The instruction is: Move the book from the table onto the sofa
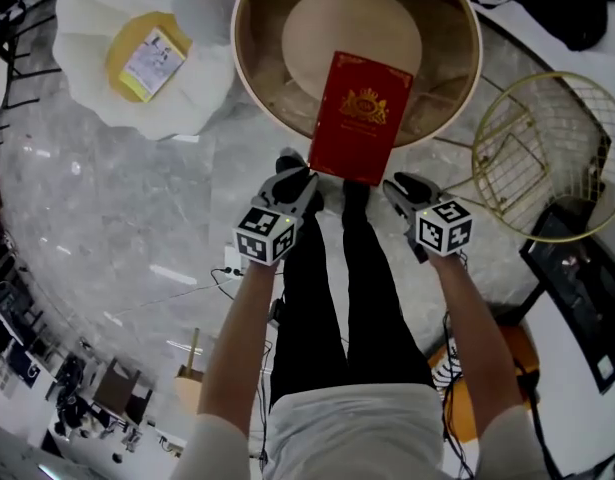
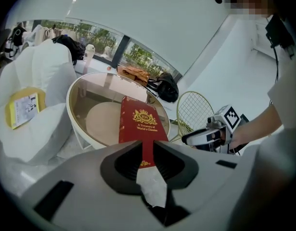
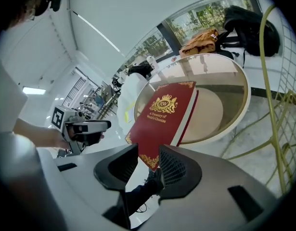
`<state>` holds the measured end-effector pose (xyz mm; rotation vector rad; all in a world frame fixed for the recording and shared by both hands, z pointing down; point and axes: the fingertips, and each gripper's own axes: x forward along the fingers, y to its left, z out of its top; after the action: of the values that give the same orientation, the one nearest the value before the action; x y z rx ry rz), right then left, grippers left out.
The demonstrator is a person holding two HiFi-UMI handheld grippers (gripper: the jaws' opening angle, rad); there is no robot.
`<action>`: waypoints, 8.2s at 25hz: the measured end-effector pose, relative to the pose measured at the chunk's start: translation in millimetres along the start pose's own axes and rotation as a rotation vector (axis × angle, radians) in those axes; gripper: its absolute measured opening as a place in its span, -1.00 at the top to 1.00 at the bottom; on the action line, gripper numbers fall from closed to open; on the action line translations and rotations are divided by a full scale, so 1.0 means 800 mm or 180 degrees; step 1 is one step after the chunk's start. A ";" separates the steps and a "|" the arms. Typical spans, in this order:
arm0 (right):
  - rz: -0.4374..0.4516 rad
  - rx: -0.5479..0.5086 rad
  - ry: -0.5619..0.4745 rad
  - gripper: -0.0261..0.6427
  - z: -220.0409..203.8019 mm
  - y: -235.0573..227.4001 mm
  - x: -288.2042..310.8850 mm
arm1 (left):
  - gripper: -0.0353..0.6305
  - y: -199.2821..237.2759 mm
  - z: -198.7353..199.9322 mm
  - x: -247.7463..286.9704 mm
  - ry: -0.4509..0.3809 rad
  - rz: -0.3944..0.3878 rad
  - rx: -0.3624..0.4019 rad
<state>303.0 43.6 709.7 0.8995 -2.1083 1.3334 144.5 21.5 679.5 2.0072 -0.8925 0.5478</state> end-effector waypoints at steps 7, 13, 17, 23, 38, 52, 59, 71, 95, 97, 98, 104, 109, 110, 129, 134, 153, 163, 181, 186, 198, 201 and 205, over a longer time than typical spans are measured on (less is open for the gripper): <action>0.0077 0.0159 0.0074 0.41 -0.027 -0.023 0.044 | 0.57 0.038 -0.040 0.036 0.0217 0.0021 -0.0016; 0.0248 0.0561 0.0072 0.22 -0.040 -0.035 0.068 | 0.28 0.062 -0.062 0.057 0.0343 0.0050 -0.0204; 0.0469 0.0724 0.0130 0.04 -0.048 -0.031 0.079 | 0.14 0.065 -0.069 0.069 0.0395 -0.0057 -0.0333; 0.0764 0.0980 0.0152 -0.06 -0.047 -0.031 0.087 | 0.06 0.061 -0.068 0.077 0.0414 -0.0308 -0.0425; 0.0907 0.1228 0.0249 -0.06 -0.037 -0.050 0.081 | -0.02 0.060 -0.069 0.089 0.0596 -0.0584 -0.0405; 0.1065 0.1332 0.0245 -0.07 -0.035 -0.040 0.112 | 0.02 0.045 -0.068 0.099 0.0611 -0.0858 -0.0302; 0.1002 0.1018 0.0281 -0.04 -0.041 -0.032 0.097 | 0.02 0.031 -0.084 0.090 0.0624 -0.0834 -0.0240; 0.1087 0.0651 0.0460 -0.04 -0.023 0.007 0.067 | 0.02 0.005 -0.077 0.045 0.0338 -0.0661 -0.0439; 0.1283 0.0160 0.0816 -0.04 0.048 0.189 0.126 | 0.02 0.086 -0.036 -0.131 -0.0195 -0.0371 -0.0773; 0.1300 0.0134 0.0845 -0.04 0.053 0.207 0.139 | 0.02 0.100 -0.035 -0.147 -0.0222 -0.0347 -0.0809; 0.1308 0.0116 0.0867 -0.04 0.056 0.216 0.146 | 0.02 0.108 -0.034 -0.155 -0.0238 -0.0338 -0.0831; 0.1330 -0.0004 0.1024 -0.04 0.081 0.282 0.216 | 0.02 0.186 -0.025 -0.211 -0.0352 -0.0288 -0.0923; 0.1413 -0.0098 0.1061 -0.04 0.094 0.303 0.223 | 0.02 0.194 -0.016 -0.231 -0.0433 -0.0202 -0.0906; 0.1430 -0.0113 0.1058 -0.04 0.096 0.304 0.221 | 0.02 0.193 -0.014 -0.233 -0.0448 -0.0183 -0.0895; 0.1606 -0.0368 0.1452 -0.04 0.152 0.358 0.344 | 0.02 0.315 0.011 -0.271 -0.0704 0.0123 -0.1187; 0.1688 -0.0488 0.1574 -0.04 0.188 0.364 0.396 | 0.02 0.366 0.030 -0.269 -0.0823 0.0252 -0.1321; 0.1600 -0.0703 0.1987 -0.04 0.268 0.315 0.572 | 0.02 0.532 0.060 -0.184 -0.1055 0.0378 -0.1769; 0.1348 -0.0494 0.2089 -0.04 0.253 0.269 0.659 | 0.02 0.607 0.024 -0.125 -0.1036 0.0252 -0.2196; 0.0585 -0.0214 0.1895 -0.06 0.247 0.204 0.760 | 0.05 0.698 -0.009 -0.048 -0.0758 0.0291 -0.2440; 0.0117 -0.0642 0.1791 -0.13 0.243 0.189 0.755 | 0.05 0.694 -0.023 -0.033 -0.0664 0.0459 -0.2563; -0.0238 -0.0999 0.1292 -0.16 0.272 0.200 0.705 | 0.09 0.656 -0.004 -0.061 -0.0697 0.0501 -0.2411; -0.0046 -0.1054 0.1185 -0.11 0.280 0.231 0.678 | 0.31 0.637 0.014 -0.102 -0.0847 0.0558 -0.2250; 0.0196 -0.1157 0.1028 0.27 0.291 0.278 0.635 | 0.44 0.603 0.046 -0.156 -0.1133 0.0586 -0.2126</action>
<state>-213.0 -238.0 836.6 0.4399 -2.0396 0.9966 -300.9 -146.5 831.9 1.4305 -1.2829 -0.0344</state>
